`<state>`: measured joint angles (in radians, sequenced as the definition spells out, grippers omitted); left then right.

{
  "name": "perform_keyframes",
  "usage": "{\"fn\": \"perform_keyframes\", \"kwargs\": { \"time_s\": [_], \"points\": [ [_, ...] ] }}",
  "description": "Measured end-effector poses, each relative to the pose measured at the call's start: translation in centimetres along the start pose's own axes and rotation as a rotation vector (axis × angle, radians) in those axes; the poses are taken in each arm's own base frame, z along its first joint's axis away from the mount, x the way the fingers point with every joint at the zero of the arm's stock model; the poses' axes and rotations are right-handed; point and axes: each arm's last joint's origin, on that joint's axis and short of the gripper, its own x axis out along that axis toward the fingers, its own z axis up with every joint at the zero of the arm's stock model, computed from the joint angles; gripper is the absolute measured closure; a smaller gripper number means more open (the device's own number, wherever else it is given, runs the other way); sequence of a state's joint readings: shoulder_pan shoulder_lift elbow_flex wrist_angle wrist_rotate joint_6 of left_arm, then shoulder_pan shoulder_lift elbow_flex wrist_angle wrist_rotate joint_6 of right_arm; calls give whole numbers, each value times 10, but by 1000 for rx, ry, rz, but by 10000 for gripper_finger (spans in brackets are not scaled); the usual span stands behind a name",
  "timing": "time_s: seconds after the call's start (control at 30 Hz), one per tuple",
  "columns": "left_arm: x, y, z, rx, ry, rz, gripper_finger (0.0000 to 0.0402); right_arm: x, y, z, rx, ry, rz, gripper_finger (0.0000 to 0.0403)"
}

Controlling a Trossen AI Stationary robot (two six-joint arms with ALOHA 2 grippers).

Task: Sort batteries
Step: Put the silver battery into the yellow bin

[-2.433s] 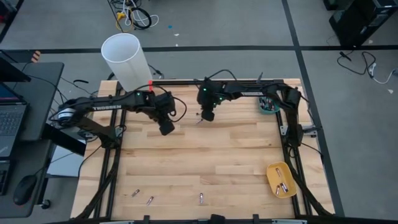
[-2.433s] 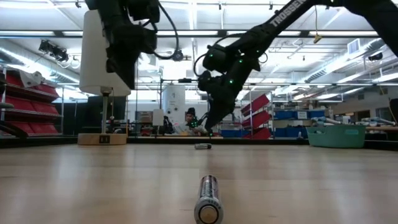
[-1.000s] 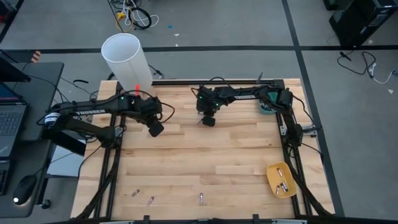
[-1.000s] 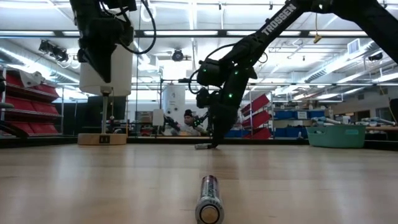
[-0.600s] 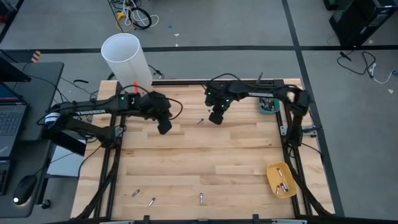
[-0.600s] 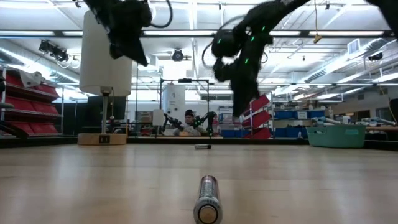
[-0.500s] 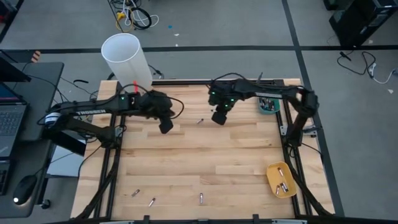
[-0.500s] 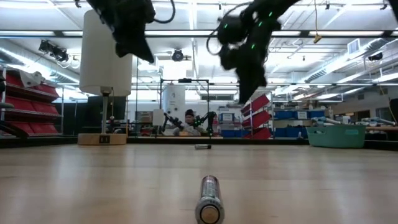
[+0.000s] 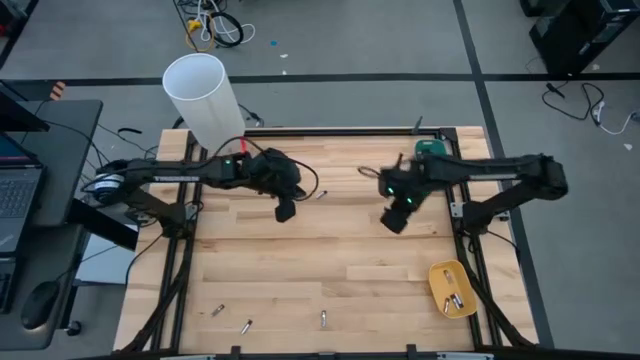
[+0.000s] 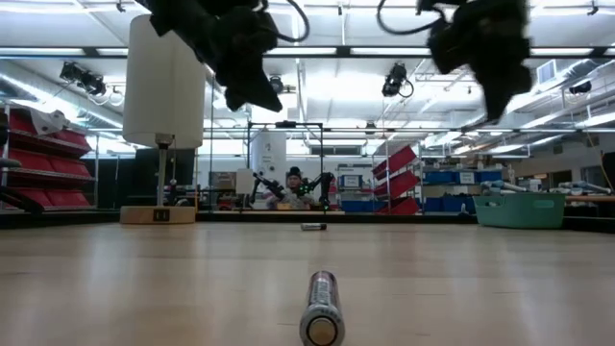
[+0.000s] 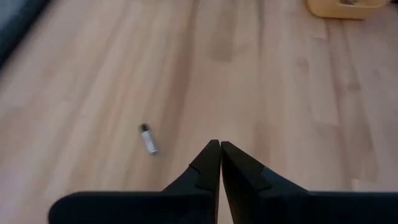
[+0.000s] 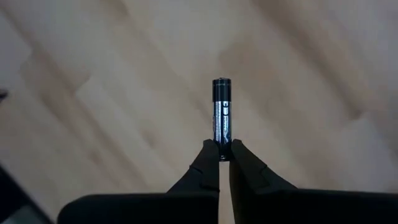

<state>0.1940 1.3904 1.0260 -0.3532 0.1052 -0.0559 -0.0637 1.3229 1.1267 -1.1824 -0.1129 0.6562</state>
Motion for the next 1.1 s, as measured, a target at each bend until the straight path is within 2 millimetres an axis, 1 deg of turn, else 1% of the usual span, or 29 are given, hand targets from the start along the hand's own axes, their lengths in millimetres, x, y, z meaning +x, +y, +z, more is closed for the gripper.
{"fn": "perform_keyframes", "kwargs": {
  "time_s": [0.13,0.27,0.37,0.57,0.73,0.9,1.0,1.1],
  "points": [
    [19,0,-2,-3,14,-66,371,0,10,-34,69,56,16,396],
    [30,1,-6,-8,45,-67,371,5,21,-66,99,179,10,396],
    [36,2,-8,-8,59,-66,371,9,32,-86,92,262,1,396],
    [39,3,-8,10,62,-66,371,13,50,-120,64,403,2,396],
    [39,3,-8,18,58,-66,371,12,59,-141,60,450,14,395],
    [39,3,-8,19,58,-60,371,12,66,-156,75,439,25,395],
    [39,3,-8,18,58,-56,371,20,66,-163,122,414,3,395],
    [39,3,-8,18,58,-47,371,34,64,-172,161,425,-3,394]
  ]
}}
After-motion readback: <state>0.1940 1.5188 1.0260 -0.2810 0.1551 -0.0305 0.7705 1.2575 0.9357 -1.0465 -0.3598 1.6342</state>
